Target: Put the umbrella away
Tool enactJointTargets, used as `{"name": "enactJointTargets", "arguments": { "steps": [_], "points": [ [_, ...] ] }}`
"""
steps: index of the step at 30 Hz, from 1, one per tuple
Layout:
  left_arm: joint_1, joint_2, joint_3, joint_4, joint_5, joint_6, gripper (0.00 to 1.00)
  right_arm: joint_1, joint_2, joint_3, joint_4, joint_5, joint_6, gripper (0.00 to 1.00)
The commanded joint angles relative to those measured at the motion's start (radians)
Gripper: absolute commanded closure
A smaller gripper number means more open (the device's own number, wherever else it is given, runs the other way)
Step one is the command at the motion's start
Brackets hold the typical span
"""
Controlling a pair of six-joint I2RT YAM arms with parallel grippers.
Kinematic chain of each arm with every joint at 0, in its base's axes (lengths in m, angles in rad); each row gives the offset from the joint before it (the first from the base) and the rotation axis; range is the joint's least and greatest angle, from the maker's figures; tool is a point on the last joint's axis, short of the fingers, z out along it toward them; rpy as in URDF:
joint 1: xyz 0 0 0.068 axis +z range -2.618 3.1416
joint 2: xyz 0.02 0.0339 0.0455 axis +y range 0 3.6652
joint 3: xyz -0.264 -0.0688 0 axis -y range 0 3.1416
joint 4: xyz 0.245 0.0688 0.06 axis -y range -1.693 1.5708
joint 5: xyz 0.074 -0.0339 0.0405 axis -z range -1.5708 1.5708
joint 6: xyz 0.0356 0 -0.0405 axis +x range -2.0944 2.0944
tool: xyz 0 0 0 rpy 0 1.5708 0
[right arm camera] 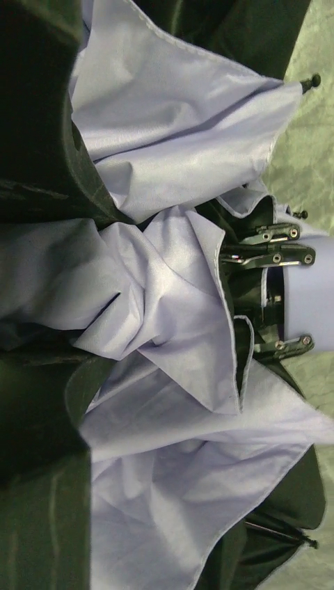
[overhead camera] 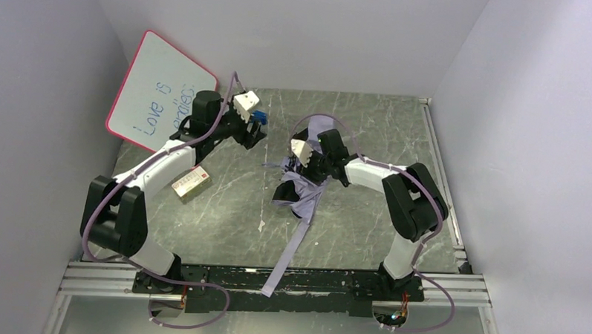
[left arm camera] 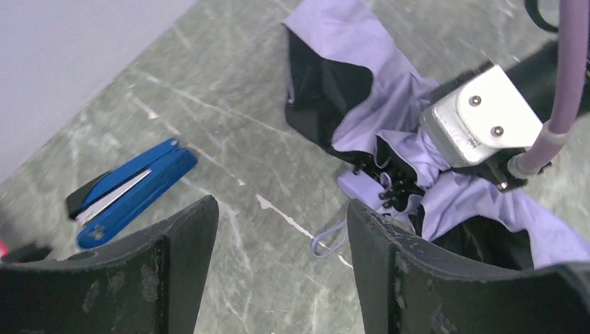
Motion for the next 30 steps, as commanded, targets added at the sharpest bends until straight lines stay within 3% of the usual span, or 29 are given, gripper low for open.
{"name": "enactJointTargets", "arguments": {
  "steps": [1,3,9,12,15,30],
  "points": [
    [0.041,0.065,0.026,-0.017,0.415,0.242,0.28,0.089,-0.001,-0.102,-0.050,0.000,-0.046,0.61],
    [0.049,0.090,0.040,-0.042,0.493,0.294,0.29,0.141,-0.027,-0.144,-0.022,0.005,-0.072,0.62],
    [0.049,0.159,0.111,-0.130,0.492,0.270,0.26,0.241,-0.087,-0.286,0.095,0.082,-0.163,0.65],
    [0.048,0.168,0.084,-0.072,0.507,0.198,0.19,0.254,-0.105,-0.308,0.140,0.109,-0.166,0.66],
    [0.037,0.187,0.076,-0.071,0.515,0.187,0.04,0.257,-0.131,-0.329,0.179,0.117,-0.173,0.66],
    [-0.091,0.411,0.203,-0.234,0.493,0.264,0.03,0.257,-0.191,-0.359,0.244,0.093,-0.168,0.69]
  ]
}}
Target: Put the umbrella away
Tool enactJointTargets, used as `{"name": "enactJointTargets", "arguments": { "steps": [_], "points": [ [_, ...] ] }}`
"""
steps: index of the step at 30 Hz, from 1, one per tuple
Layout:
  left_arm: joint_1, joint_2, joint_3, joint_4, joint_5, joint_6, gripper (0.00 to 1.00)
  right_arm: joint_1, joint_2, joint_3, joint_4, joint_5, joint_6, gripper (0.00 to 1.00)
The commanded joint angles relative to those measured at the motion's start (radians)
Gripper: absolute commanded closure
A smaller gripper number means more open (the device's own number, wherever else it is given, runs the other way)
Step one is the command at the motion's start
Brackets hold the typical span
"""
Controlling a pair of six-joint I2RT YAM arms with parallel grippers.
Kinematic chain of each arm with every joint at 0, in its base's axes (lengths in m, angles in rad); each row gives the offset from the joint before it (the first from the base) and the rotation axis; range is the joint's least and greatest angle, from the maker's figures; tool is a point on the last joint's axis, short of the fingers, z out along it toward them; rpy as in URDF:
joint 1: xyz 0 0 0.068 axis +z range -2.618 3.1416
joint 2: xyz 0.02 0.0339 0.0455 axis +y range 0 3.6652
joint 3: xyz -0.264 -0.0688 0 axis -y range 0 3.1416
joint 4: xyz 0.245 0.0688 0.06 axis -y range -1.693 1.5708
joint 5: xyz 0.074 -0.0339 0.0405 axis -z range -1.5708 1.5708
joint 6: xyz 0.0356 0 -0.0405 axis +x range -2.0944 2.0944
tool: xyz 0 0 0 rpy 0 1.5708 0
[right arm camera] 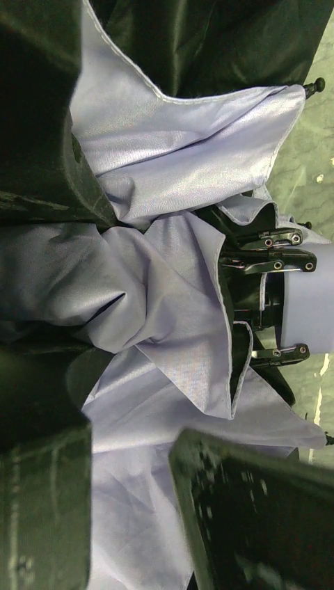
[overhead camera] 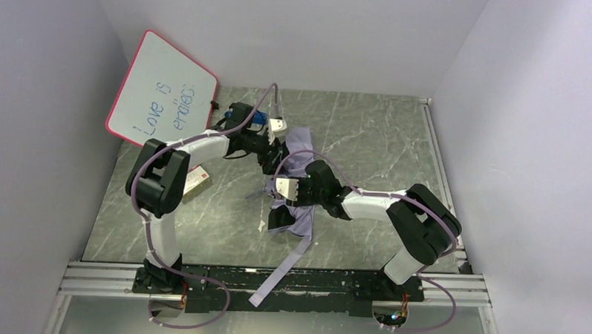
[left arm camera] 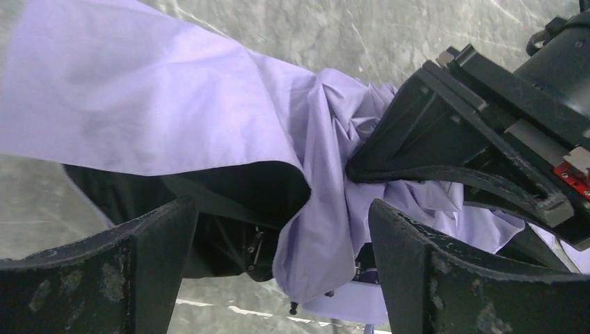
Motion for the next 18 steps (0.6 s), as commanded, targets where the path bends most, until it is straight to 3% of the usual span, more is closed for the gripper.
{"name": "enactJointTargets", "arguments": {
  "steps": [1,10,18],
  "points": [
    [-0.032,0.016,0.016,-0.058,0.039,0.058,0.03,0.013,-0.007,-0.031,-0.067,-0.026,0.018,0.69],
    [-0.114,0.017,-0.096,-0.090,-0.026,0.101,0.03,0.012,-0.022,-0.043,-0.021,-0.027,0.040,0.69],
    [-0.133,0.058,-0.093,-0.109,-0.096,0.076,0.03,0.011,-0.049,-0.055,0.032,-0.050,0.078,0.69]
  ]
}}
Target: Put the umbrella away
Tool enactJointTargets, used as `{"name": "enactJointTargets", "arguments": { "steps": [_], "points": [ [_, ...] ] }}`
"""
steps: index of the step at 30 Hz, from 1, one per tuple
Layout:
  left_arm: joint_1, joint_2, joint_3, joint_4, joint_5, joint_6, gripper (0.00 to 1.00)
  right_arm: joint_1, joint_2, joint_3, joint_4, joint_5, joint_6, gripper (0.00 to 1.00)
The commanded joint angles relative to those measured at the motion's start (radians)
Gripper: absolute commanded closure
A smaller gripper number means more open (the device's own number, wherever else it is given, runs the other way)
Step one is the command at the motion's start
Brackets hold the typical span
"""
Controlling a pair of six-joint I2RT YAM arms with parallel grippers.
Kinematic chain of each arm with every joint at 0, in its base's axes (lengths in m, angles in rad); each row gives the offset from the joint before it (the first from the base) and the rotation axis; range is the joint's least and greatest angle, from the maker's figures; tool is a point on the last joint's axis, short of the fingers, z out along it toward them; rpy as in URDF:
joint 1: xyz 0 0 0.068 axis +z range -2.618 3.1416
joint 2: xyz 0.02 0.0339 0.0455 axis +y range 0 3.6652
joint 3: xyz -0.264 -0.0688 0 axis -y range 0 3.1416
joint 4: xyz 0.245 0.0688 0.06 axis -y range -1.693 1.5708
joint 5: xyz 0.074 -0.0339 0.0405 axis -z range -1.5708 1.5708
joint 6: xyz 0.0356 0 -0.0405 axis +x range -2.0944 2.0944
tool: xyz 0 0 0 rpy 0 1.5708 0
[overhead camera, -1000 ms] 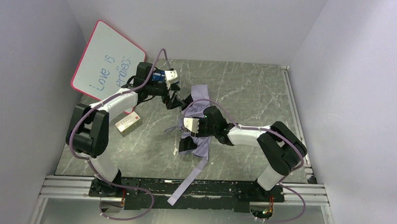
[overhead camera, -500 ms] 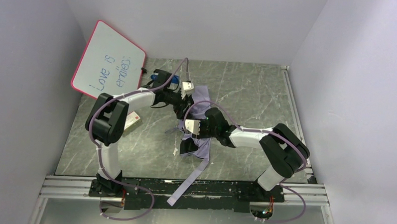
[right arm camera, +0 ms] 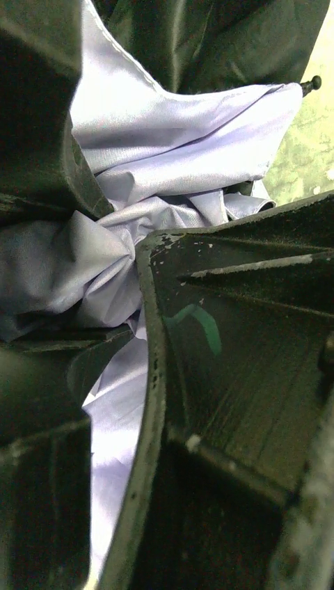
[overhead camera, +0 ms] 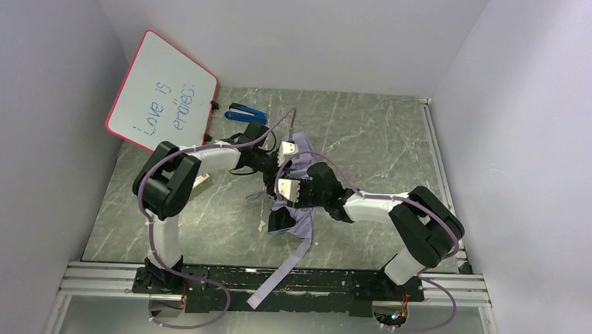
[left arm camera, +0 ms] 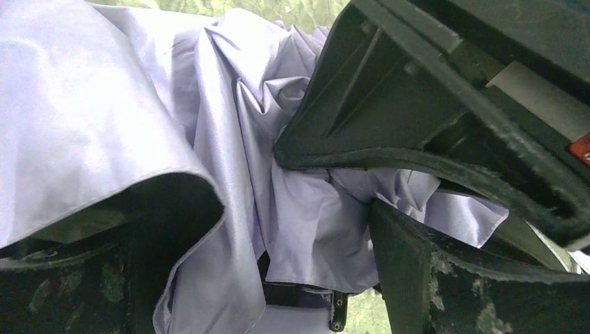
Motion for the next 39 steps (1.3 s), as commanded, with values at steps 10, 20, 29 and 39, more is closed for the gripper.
{"name": "enactJointTargets", "arguments": {
  "steps": [10,20,29,39],
  "points": [
    [-0.058,0.027,0.007,-0.148,-0.170,0.100,0.11,0.010,-0.059,-0.023,0.114,-0.060,0.132,0.68],
    [-0.065,0.029,0.004,-0.160,-0.225,0.112,0.42,0.009,-0.086,-0.022,0.149,-0.052,0.150,0.59],
    [-0.067,0.017,-0.003,-0.132,-0.277,0.128,0.54,0.009,-0.215,-0.014,-0.039,-0.085,0.131,0.24],
    [-0.067,-0.033,-0.053,-0.018,-0.346,0.139,0.62,0.009,-0.498,-0.071,-0.181,-0.032,0.367,0.23]
  ]
}}
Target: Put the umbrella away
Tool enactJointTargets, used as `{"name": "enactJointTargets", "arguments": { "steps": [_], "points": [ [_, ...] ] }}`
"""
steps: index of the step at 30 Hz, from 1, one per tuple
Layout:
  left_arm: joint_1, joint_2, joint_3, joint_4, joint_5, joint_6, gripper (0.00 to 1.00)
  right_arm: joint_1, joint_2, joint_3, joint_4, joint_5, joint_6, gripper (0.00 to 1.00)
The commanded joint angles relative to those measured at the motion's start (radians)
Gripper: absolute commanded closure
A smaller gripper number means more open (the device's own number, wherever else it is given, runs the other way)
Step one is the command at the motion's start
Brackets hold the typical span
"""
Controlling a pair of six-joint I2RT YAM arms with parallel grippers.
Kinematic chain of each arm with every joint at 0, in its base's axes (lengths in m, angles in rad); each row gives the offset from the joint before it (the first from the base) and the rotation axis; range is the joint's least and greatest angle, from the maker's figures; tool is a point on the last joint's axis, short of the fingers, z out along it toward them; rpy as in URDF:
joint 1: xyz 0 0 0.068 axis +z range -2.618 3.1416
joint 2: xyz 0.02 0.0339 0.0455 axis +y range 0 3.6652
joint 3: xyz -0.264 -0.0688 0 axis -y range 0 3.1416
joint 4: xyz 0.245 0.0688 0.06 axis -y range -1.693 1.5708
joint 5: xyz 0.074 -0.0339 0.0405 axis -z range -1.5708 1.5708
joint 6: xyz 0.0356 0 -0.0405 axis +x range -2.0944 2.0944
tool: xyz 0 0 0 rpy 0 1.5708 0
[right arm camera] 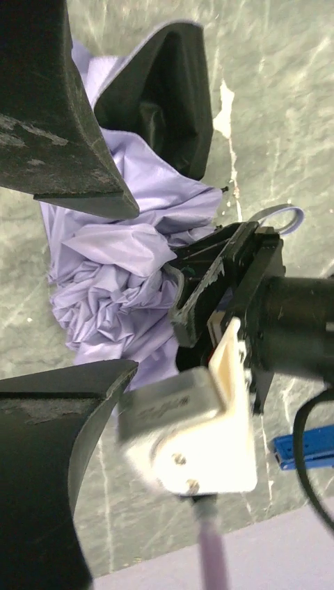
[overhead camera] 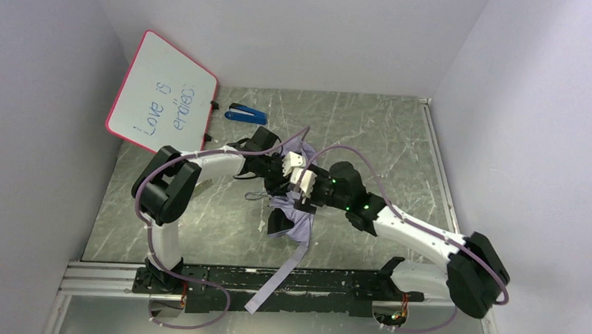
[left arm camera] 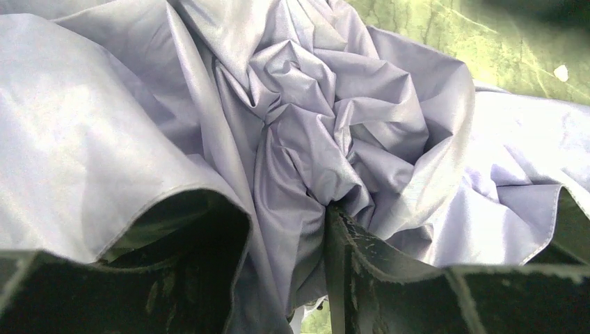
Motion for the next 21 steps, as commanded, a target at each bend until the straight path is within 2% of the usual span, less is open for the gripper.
{"name": "enactJointTargets", "arguments": {
  "steps": [1,5,8,16,21],
  "points": [
    [0.001,-0.010,-0.046,0.068,-0.151,0.042,0.61,0.003,-0.140,-0.046,-0.035,0.040,0.196,0.23],
    [0.001,-0.031,-0.061,0.105,-0.163,0.050,0.62,0.003,-0.268,-0.084,0.002,0.155,0.416,0.23],
    [0.001,-0.051,-0.086,0.125,-0.151,0.095,0.63,0.000,-0.324,-0.079,-0.042,0.271,0.580,0.23],
    [-0.002,-0.083,-0.131,0.171,-0.173,0.156,0.64,0.002,-0.343,-0.026,-0.191,0.498,0.904,0.20],
    [-0.015,-0.094,-0.158,0.184,-0.200,0.224,0.65,0.002,-0.294,0.039,-0.280,0.511,0.928,0.19]
  ]
}}
